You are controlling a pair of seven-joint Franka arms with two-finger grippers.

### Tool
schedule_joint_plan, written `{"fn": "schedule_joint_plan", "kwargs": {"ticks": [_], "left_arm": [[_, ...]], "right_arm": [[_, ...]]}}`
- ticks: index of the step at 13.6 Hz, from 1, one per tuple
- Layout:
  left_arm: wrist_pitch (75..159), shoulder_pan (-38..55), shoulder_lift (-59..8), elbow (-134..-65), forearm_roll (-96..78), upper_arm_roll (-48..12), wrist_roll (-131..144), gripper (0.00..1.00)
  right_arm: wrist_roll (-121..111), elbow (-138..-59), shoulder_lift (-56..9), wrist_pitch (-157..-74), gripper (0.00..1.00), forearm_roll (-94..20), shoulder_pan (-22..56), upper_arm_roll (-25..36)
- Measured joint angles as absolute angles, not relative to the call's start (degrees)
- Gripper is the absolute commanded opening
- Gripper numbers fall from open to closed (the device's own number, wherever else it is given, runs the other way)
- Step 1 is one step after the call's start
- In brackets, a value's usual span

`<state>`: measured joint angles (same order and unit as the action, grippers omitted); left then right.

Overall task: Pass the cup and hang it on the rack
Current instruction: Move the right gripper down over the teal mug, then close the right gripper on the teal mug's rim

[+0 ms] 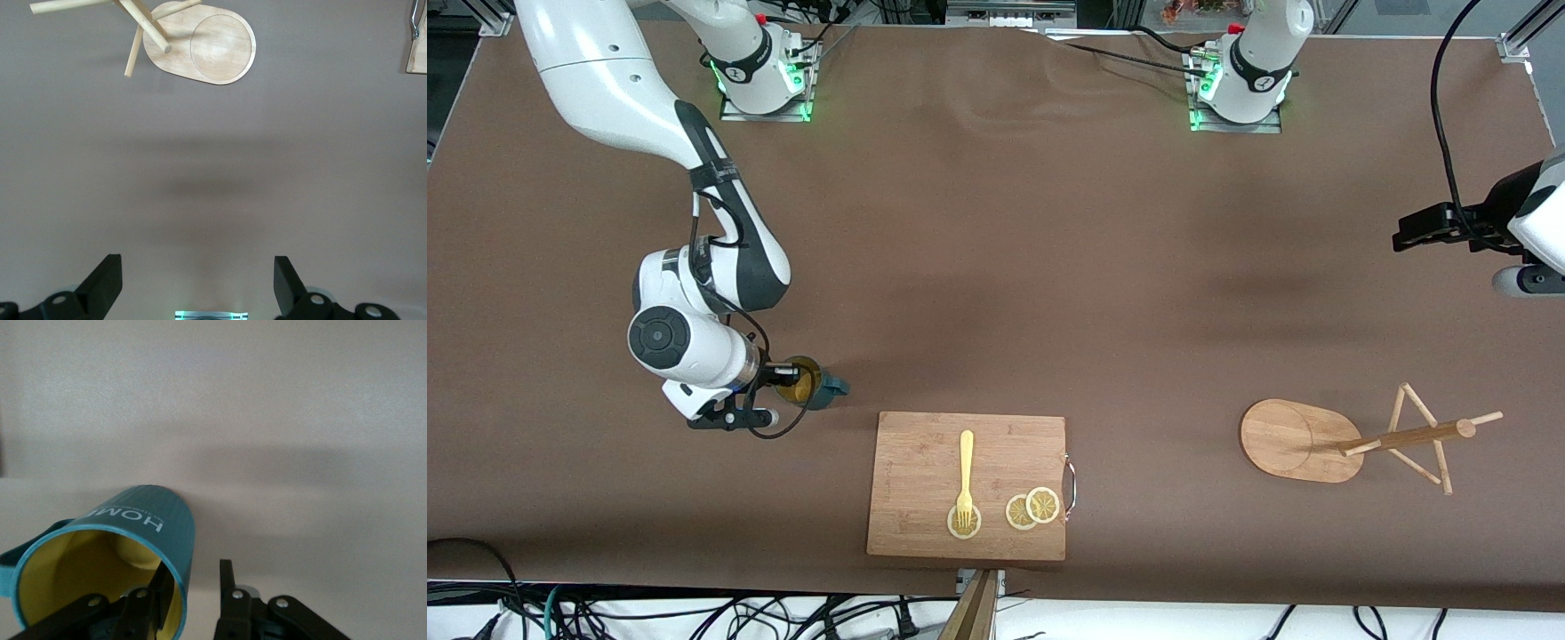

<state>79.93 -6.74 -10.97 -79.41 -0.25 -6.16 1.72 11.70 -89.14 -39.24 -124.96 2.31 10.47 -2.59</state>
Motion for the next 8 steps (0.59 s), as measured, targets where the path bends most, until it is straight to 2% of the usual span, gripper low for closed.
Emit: {"fn": "schedule_joint_plan", "kwargs": {"ticks": [8], "left_arm": [[79.93, -6.74, -10.97, -79.41, -0.25, -6.16, 1.72, 1.00]], "right_arm": [[13.53, -89.14, -39.28, -124.98, 0.23, 2.31, 11.52, -2.60]]}}
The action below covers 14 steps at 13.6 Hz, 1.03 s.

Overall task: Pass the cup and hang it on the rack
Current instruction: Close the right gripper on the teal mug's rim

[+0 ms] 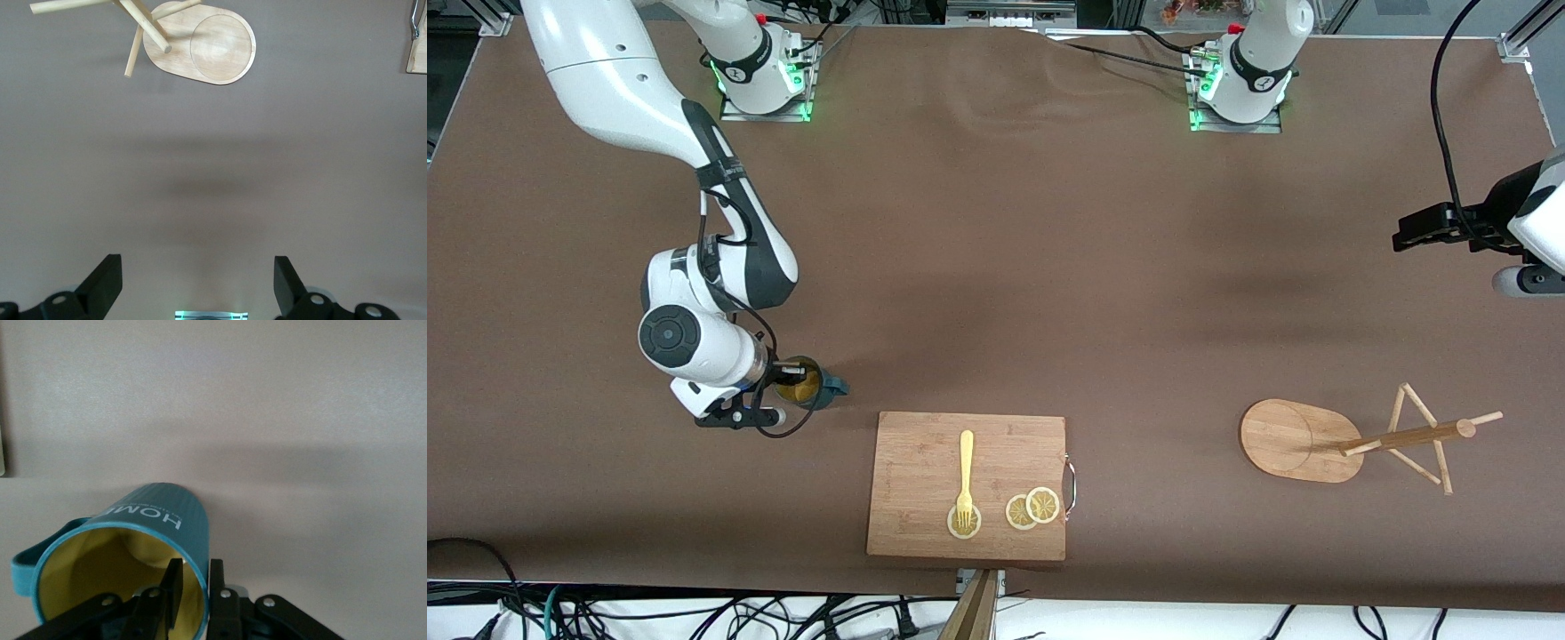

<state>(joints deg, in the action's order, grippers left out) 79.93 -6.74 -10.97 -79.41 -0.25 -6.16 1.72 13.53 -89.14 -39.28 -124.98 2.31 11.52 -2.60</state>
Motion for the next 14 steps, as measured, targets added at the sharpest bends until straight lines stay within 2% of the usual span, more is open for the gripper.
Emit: {"fn": "schedule_joint_plan", "kwargs": {"ticks": [14], "left_arm": [[79.93, -6.75, -11.12, -79.42, -0.25, -6.17, 1.72, 1.00]], "right_arm": [[15.53, -89.14, -39.28, -124.94, 0.24, 2.31, 12.02, -2.61]]}}
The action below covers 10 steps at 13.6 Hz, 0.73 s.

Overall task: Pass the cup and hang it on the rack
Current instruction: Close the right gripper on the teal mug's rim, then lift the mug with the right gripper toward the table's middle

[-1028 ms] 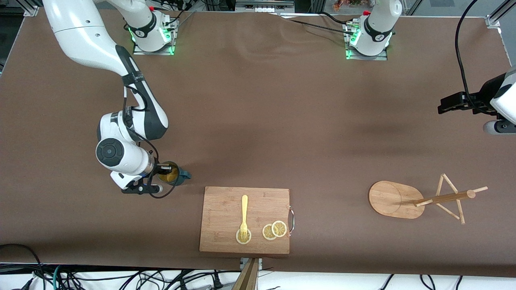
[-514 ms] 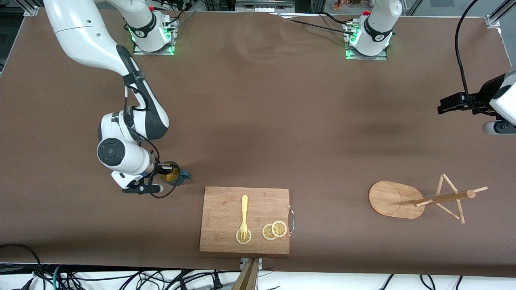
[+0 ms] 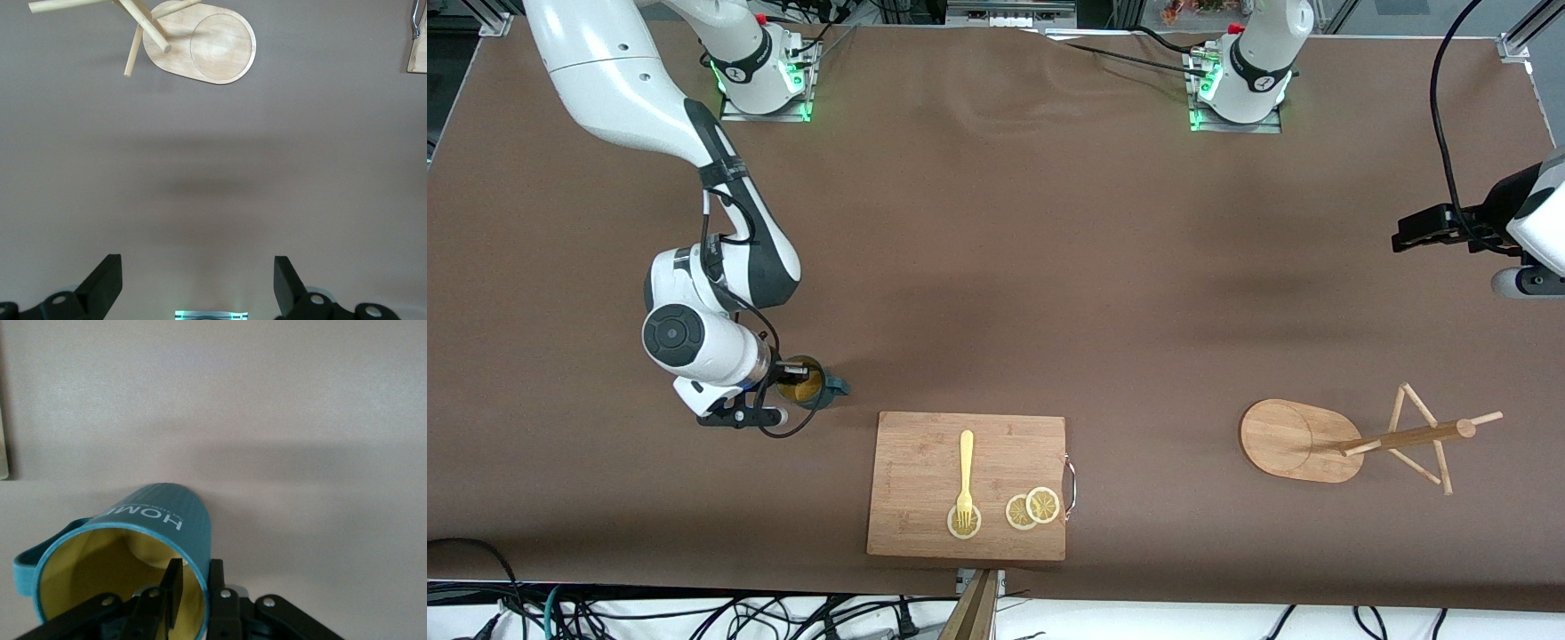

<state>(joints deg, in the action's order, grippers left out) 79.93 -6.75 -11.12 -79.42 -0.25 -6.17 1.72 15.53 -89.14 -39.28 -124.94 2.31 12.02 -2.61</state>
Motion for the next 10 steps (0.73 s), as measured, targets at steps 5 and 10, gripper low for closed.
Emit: {"fn": "schedule_joint_plan", "kwargs": {"ticks": [5, 10], "left_arm": [[79.93, -6.68, -11.12, -79.42, -0.25, -6.32, 1.72, 1.00], [79.93, -6.61, -11.09, -79.42, -0.25, -6.46, 1.72, 1.00]], "right_arm": [[21.15, -88.17, -39.20, -124.94, 0.23, 0.12, 16.44, -4.36], [33.85, -86.56, -38.18, -124.96, 0.22, -1.05, 27.42, -7.76]]}}
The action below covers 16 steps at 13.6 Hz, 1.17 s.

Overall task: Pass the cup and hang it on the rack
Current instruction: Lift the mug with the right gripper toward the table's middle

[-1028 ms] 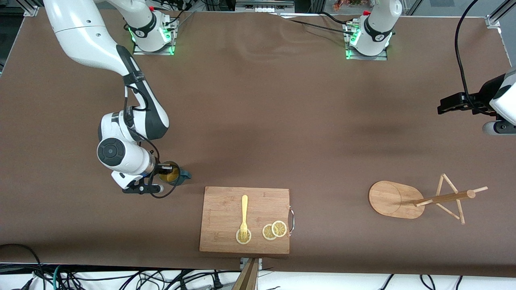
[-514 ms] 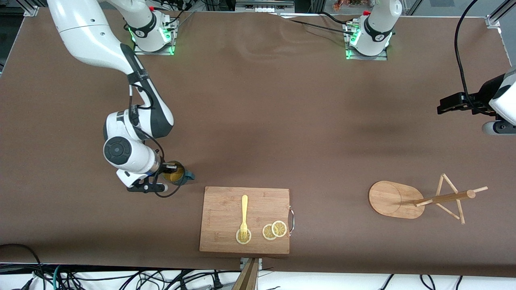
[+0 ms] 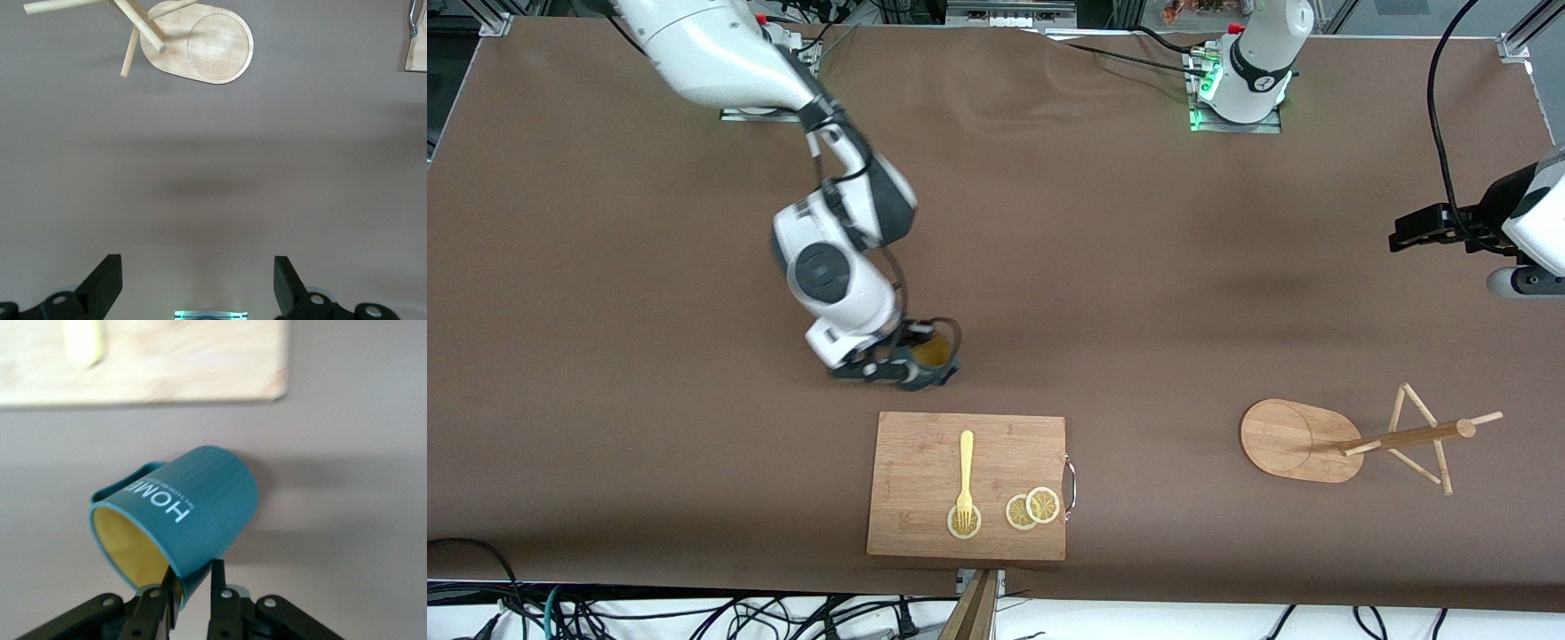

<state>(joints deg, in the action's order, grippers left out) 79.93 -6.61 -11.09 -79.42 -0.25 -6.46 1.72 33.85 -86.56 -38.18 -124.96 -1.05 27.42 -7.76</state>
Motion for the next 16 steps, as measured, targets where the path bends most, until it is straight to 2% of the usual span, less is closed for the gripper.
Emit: {"fn": "schedule_joint_plan", "kwargs": {"ticks": [3, 8, 9, 11, 16], "left_arm": [[79.93, -6.59, -11.09, -79.43, -0.25, -6.53, 1.72, 1.00], [79.92, -6.56, -11.08, -79.43, -0.25, -6.61, 1.72, 1.00], [79.92, -6.56, -11.08, -79.43, -0.25, -6.61, 1.72, 1.00], [79.92, -6.56, -11.08, -79.43, -0.25, -6.63, 1.72, 1.00], [79.92, -6.55, -11.08, -79.43, -0.25, -6.70, 1.72, 1.00]], "right_arm": [[35.66, -86.56, -38.08, -124.96, 0.19, -0.77, 31.29, -7.09], [32.17, -86.54, -38.02, -124.94, 0.19, -0.77, 28.44, -4.76], [31.77, -86.55, -38.11, -124.94, 0.17, -0.77, 28.32, -4.35], [31.30, -86.55, -38.18, -124.94, 0.00, -0.77, 28.27, -3.84], [31.33, -86.50, -38.39, -125.34, 0.00, -0.78, 28.08, -3.67]]}}
